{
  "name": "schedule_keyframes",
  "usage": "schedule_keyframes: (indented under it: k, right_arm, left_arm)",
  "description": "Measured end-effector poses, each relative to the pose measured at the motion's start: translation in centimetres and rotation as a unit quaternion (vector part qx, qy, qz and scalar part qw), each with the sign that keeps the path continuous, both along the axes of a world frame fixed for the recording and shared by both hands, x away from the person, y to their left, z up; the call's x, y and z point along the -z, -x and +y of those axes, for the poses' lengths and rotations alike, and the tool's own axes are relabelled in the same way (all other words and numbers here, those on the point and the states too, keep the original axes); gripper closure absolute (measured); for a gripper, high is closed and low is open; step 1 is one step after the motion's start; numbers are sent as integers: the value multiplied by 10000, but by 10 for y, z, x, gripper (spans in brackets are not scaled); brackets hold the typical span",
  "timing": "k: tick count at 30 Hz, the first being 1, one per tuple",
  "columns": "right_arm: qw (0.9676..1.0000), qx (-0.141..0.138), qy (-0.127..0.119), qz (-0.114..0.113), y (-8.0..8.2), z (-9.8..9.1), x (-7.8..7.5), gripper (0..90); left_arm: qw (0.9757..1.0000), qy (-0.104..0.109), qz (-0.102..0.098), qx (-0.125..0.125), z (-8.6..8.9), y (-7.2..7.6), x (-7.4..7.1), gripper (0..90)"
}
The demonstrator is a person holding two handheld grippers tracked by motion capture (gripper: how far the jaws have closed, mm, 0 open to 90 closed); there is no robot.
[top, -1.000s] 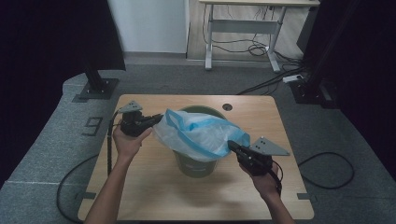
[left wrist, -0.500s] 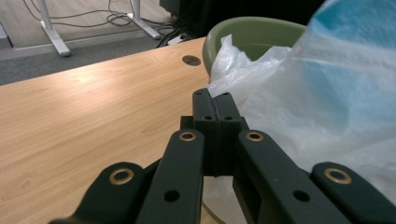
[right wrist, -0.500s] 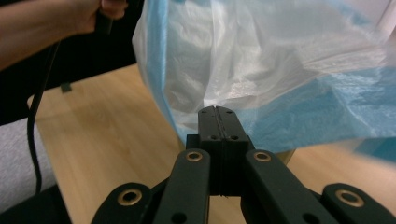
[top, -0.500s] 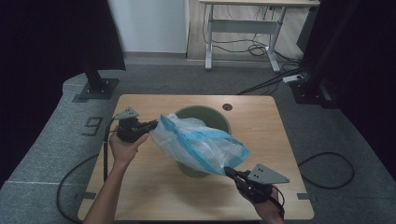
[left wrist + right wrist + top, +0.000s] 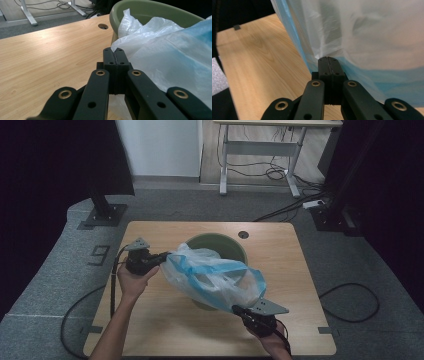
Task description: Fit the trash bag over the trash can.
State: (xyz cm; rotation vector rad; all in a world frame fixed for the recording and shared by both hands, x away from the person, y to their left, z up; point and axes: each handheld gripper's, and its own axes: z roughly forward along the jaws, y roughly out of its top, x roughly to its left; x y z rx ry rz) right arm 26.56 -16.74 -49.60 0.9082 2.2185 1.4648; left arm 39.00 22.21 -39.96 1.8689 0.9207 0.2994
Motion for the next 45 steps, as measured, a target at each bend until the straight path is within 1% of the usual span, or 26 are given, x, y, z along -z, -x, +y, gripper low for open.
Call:
schedule_keyframes:
  k: [2, 3, 4, 6, 8, 9, 10, 11, 14, 17, 19, 21, 23, 24, 25, 27, 29, 31, 32, 33, 35, 37, 39, 41, 43, 45]
  right_arm:
    - [9999, 20, -64, 89, -4, 0, 7, 889]
    - [9998, 8, -178, 108, -4, -1, 10, 887]
    - [9997, -1, -230, 89, -3, -2, 11, 882]
    - [9996, 27, -297, -14, 4, -5, 7, 770]
    - [9990, 52, -392, -188, 17, -10, -1, 646]
    - [9985, 108, -443, -303, 26, -15, -8, 609]
    - [9982, 120, -468, -364, 31, -19, -12, 596]
    - [9974, 147, -527, -468, 40, -25, -19, 584]
    - [9958, 177, -612, -652, 56, -38, -34, 567]
    - [9942, 291, -548, -882, 60, -50, -51, 557]
    - [9928, 414, -538, -988, 55, -57, -61, 554]
    - [9911, 547, -569, -1076, 44, -64, -71, 553]
    - [9898, 648, -644, -1090, 28, -69, -79, 538]
    - [9892, 709, -676, -1086, 16, -71, -83, 527]
    - [9893, 730, -693, -1057, 8, -71, -85, 516]
    - [9903, 752, -626, -990, -14, -70, -91, 498]
    - [9924, 611, -582, -901, -34, -67, -94, 486]
    - [9943, 492, -483, -819, -49, -61, -97, 484]
    - [9953, 420, -474, -738, -55, -58, -98, 487]
    - [9960, 353, -368, -736, -59, -53, -98, 494]
    - [9967, 285, -205, -731, -62, -46, -97, 515]
    - [9968, 209, -129, -759, -64, -41, -96, 601]
    - [9975, 175, -115, -680, -66, -39, -95, 752]
    - [9979, 195, -74, -616, -67, -37, -96, 876]
    - [9980, 213, -37, -595, -69, -37, -97, 887]
    - [9977, 256, -80, -617, -71, -37, -100, 888]
  left_arm:
    - [10000, 24, 3, 5, 0, 0, 0, 900]
    - [10000, 31, -5, 5, 0, 0, 1, 900]
    - [10000, 32, -3, 11, 0, 1, 1, 900]
    - [10000, 38, -7, 18, 0, 0, 2, 900]
    - [10000, 61, -9, 26, 0, 0, 2, 900]
    - [10000, 64, -13, 28, 0, 0, 2, 900]
    - [10000, 80, -20, 24, 0, 0, 3, 900]
    - [10000, 91, -15, 19, 1, 0, 3, 900]
    - [9999, 102, -12, 14, 1, 1, 3, 900]
    - [9999, 99, -15, 17, 1, 2, 3, 900]
    - [9999, 107, -26, 12, 1, 3, 2, 900]
    - [9999, 97, -35, 13, 2, 2, 2, 900]
    - [10000, 86, -29, 18, 2, 2, 1, 900]
    - [10000, 86, -29, 18, 2, 2, 1, 900]
    - [10000, 85, -26, 21, 2, 2, 1, 900]
    - [10000, 83, -25, 23, 2, 2, 1, 900]
    - [10000, 90, -35, 23, 1, 2, 1, 900]
    - [9999, 81, -52, 35, 1, 3, 0, 900]
    - [9999, 75, -64, 46, 1, 4, 0, 900]
    - [9999, 76, -69, 51, 1, 4, -1, 900]
    - [9999, 73, -81, 61, 2, 4, -1, 900]
    - [9999, 69, -90, 69, 2, 4, -2, 900]
    - [9999, 57, -102, 74, 2, 4, -2, 900]
    - [9999, 15, -116, 72, 2, 4, -3, 900]
    - [9999, -14, -121, 49, 2, 3, -4, 900]
    - [9999, -64, -130, 21, 3, 1, -5, 900]
